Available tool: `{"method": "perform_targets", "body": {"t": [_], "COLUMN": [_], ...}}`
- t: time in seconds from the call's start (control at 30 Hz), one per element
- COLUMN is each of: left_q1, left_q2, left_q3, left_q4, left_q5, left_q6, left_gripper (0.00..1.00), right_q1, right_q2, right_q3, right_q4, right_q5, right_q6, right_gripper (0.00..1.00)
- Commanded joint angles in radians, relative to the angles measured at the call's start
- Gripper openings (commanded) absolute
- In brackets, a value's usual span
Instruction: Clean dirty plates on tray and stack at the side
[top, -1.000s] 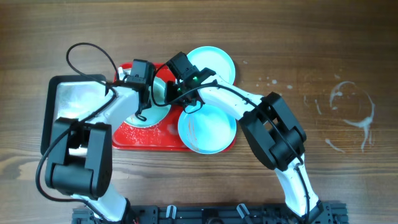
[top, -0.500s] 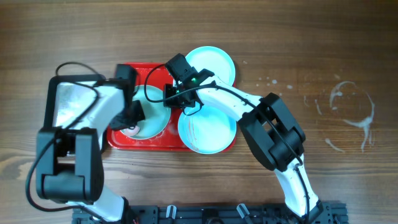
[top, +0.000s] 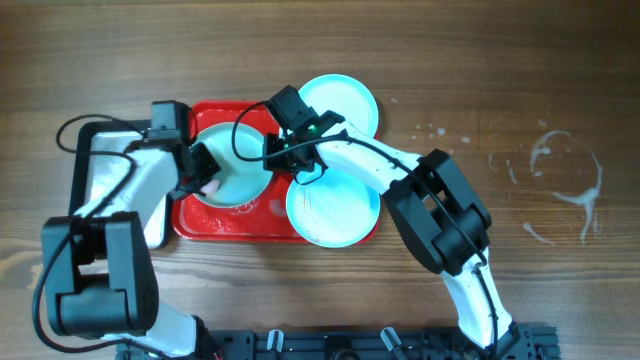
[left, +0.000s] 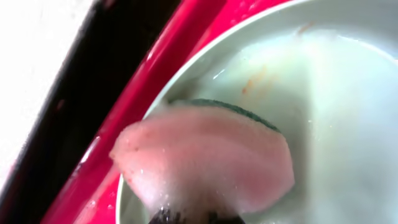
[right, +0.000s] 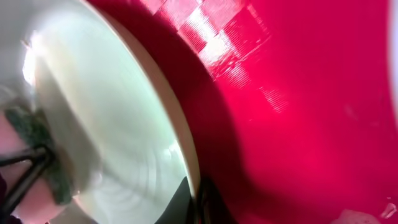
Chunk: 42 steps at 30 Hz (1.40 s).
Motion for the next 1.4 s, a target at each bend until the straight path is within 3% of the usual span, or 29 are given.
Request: {"method": "perform_targets", "body": {"t": [0.0,0.17,0.27,0.43,0.57,0.7,0.77,0.9,1.2,1.37], "left_q1": [-0.092,-0.106,-0.106,-0.106,-0.084,-0.063,-0.045,0.003,0.001,-0.023], "left_q2": [0.096,0.096,0.096,0.096,0.096,0.096,0.096,0.095,0.095,0.095], "left_q3": [-0.117,-0.119,-0.119,-0.115,-0.109,-0.109,-0.109,-0.107,-0.002,0.002], "left_q4": [0.061,0.061,0.061,0.008,-0.042,-0.043,-0.04,-0.037,0.004,0.046], "left_q5": [-0.095,-0.112,-0.031,0.211,0.535,0.65,0.613,0.319,-0.281,-0.384], "left_q6": [-0.12,-0.189,-0.17,0.01,0.212,0.249,0.243,0.082,-0.046,-0.046], "left_gripper": [0.04,0.04,0.04,0.04,0.04,0.04,0.04,0.04,0.04,0.04], "right_q1": [-0.003,0.027,0.048,0.048,0.048,0.048,0.048,0.048,0.048,0.048], "right_q2": [0.042,0.043,0.043,0.043,0.043,0.043,0.043,0.043,0.043,0.043], "right_q3": [-0.017,-0.017,-0.017,-0.017,-0.017,-0.017,-0.017,-0.017,-0.017,-0.017], "right_q4": [-0.009,-0.036,-0.038,-0.04,-0.04,-0.04,-0.04,-0.04,-0.04,-0.04], "right_q5": [0.022,0.027,0.062,0.063,0.06,0.06,0.056,0.056,0.056,0.056], "right_q6": [0.014,0.017,0.043,0.043,0.043,0.041,0.039,0.039,0.039,0.038], "right_gripper": [0.04,0.04,0.04,0.04,0.04,0.04,0.04,0.04,0.04,0.04]}}
